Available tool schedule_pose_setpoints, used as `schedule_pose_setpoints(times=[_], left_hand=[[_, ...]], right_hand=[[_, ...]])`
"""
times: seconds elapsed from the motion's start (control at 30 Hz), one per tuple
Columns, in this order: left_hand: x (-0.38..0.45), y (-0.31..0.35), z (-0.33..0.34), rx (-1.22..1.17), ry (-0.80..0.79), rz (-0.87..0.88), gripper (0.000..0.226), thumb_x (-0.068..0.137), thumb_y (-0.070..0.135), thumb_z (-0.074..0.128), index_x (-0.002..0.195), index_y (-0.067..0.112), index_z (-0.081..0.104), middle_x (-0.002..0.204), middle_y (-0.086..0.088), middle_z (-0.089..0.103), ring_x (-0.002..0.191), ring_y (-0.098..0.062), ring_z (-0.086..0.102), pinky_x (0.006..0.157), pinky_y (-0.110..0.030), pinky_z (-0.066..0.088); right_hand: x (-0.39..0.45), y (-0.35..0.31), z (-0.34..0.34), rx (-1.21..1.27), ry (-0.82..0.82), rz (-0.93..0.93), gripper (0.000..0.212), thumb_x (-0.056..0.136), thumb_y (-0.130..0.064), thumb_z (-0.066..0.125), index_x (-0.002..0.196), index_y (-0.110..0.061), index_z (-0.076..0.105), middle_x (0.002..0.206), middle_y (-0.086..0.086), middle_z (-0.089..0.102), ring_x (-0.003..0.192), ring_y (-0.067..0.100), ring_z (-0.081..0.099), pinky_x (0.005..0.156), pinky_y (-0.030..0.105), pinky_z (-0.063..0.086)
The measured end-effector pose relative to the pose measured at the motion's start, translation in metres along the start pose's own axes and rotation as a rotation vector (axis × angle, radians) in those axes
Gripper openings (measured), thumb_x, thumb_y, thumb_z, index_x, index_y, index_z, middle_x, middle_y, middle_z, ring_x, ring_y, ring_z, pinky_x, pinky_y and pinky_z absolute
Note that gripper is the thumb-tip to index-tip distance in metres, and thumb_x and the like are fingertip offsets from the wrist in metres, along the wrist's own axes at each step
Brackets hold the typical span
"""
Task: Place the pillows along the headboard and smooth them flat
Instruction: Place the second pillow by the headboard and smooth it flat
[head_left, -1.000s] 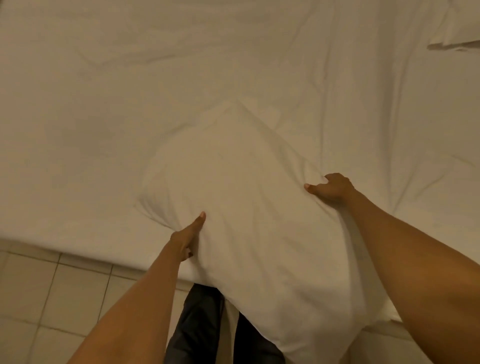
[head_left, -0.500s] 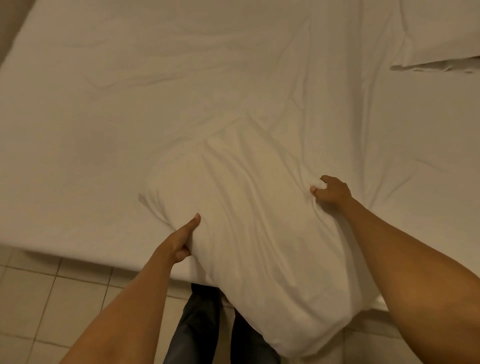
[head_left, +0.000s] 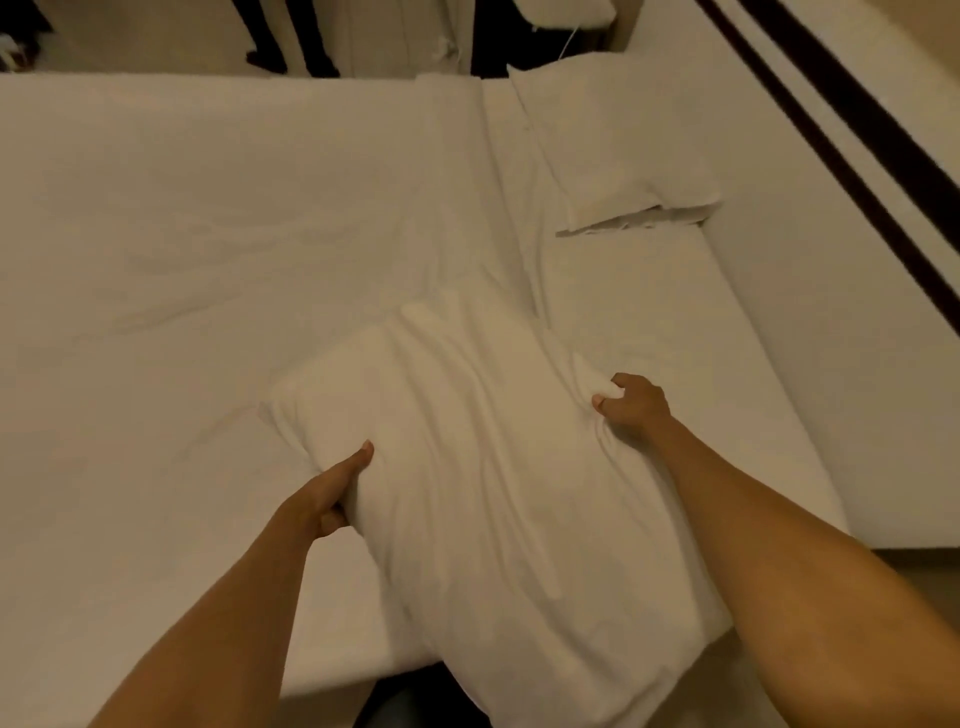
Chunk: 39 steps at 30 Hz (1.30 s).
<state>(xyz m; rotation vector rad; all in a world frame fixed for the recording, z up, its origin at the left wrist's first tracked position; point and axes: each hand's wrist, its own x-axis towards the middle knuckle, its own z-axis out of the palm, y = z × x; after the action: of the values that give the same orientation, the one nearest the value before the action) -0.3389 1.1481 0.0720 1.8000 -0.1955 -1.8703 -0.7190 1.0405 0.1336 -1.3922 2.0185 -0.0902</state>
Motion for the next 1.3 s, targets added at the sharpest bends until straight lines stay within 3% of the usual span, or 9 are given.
schedule_pose_setpoints(times=[0.1, 0.3, 0.47, 0.57, 0.67, 0.77, 0.87, 1.07, 1.3], left_hand=[[0.002, 0.029, 0.036, 0.064, -0.05, 0.032, 0.087, 0.079, 0.054, 0.068, 0.146, 0.011, 0.034, 0.146, -0.011, 0.045, 0.126, -0.033, 0.047, 0.105, -0.053, 0.042], [0.008, 0.088, 0.111, 0.149, -0.123, 0.126, 0.094, 0.075, 0.053, 0.073, 0.146, 0.006, 0.035, 0.146, -0.011, 0.045, 0.131, -0.034, 0.046, 0.11, -0.051, 0.039], [0.028, 0.126, 0.176, 0.2, -0.128, 0.204, 0.093, 0.071, 0.041, 0.081, 0.142, 0.0, 0.037, 0.143, -0.013, 0.048, 0.127, -0.035, 0.048, 0.109, -0.048, 0.041], [0.044, 0.14, 0.218, 0.216, -0.12, 0.232, 0.096, 0.069, 0.042, 0.082, 0.141, -0.002, 0.038, 0.142, -0.015, 0.049, 0.126, -0.035, 0.049, 0.108, -0.048, 0.042], [0.065, 0.15, 0.263, 0.23, -0.101, 0.257, 0.099, 0.066, 0.041, 0.085, 0.141, -0.002, 0.038, 0.14, -0.015, 0.05, 0.124, -0.035, 0.051, 0.106, -0.046, 0.044], [0.091, 0.158, 0.313, 0.265, -0.071, 0.261, 0.101, 0.062, 0.042, 0.087, 0.138, -0.003, 0.038, 0.138, -0.015, 0.052, 0.12, -0.034, 0.053, 0.103, -0.043, 0.046], [0.118, 0.163, 0.365, 0.287, -0.006, 0.269, 0.098, 0.062, 0.043, 0.086, 0.135, -0.005, 0.041, 0.136, -0.016, 0.052, 0.12, -0.035, 0.053, 0.101, -0.043, 0.046], [0.174, 0.172, 0.454, 0.294, 0.031, 0.315, 0.083, 0.068, 0.036, 0.085, 0.132, -0.002, 0.048, 0.13, -0.014, 0.057, 0.098, -0.025, 0.053, 0.088, -0.033, 0.045], [0.22, 0.188, 0.498, 0.353, 0.034, 0.345, 0.089, 0.069, 0.039, 0.084, 0.134, -0.006, 0.044, 0.133, -0.016, 0.055, 0.112, -0.03, 0.057, 0.097, -0.036, 0.049]], right_hand=[[-0.006, 0.013, -0.035, 0.039, 0.068, 0.054, 0.038, 0.087, -0.035, 0.063, 0.115, -0.009, 0.063, 0.12, 0.013, 0.064, 0.116, 0.035, 0.056, 0.09, 0.035, 0.045], [0.007, 0.036, -0.1, 0.114, 0.201, 0.127, 0.027, 0.085, -0.03, 0.062, 0.103, -0.01, 0.065, 0.107, 0.01, 0.067, 0.099, 0.032, 0.059, 0.074, 0.029, 0.041], [0.04, 0.057, -0.144, 0.15, 0.269, 0.184, 0.044, 0.087, -0.03, 0.062, 0.121, -0.003, 0.059, 0.129, 0.017, 0.059, 0.121, 0.036, 0.052, 0.095, 0.039, 0.044], [0.069, 0.076, -0.168, 0.167, 0.291, 0.196, 0.044, 0.087, -0.029, 0.063, 0.122, -0.002, 0.059, 0.13, 0.018, 0.058, 0.122, 0.038, 0.052, 0.098, 0.04, 0.043], [0.105, 0.101, -0.189, 0.186, 0.285, 0.207, 0.04, 0.087, -0.028, 0.062, 0.12, -0.005, 0.061, 0.126, 0.017, 0.061, 0.114, 0.035, 0.056, 0.087, 0.034, 0.044], [0.147, 0.131, -0.21, 0.2, 0.245, 0.211, 0.02, 0.086, -0.025, 0.059, 0.1, -0.011, 0.064, 0.113, 0.015, 0.065, 0.086, 0.027, 0.054, 0.072, 0.027, 0.041], [0.19, 0.161, -0.228, 0.199, 0.22, 0.231, 0.012, 0.086, -0.022, 0.058, 0.09, -0.011, 0.06, 0.107, 0.015, 0.066, 0.083, 0.027, 0.056, 0.068, 0.027, 0.041], [0.265, 0.219, -0.254, 0.213, 0.211, 0.249, 0.019, 0.085, -0.02, 0.057, 0.097, -0.006, 0.063, 0.108, 0.016, 0.066, 0.083, 0.027, 0.055, 0.069, 0.027, 0.042], [0.323, 0.249, -0.26, 0.248, 0.212, 0.318, 0.045, 0.087, -0.022, 0.057, 0.128, -0.004, 0.056, 0.128, 0.018, 0.059, 0.113, 0.036, 0.057, 0.08, 0.029, 0.043]])
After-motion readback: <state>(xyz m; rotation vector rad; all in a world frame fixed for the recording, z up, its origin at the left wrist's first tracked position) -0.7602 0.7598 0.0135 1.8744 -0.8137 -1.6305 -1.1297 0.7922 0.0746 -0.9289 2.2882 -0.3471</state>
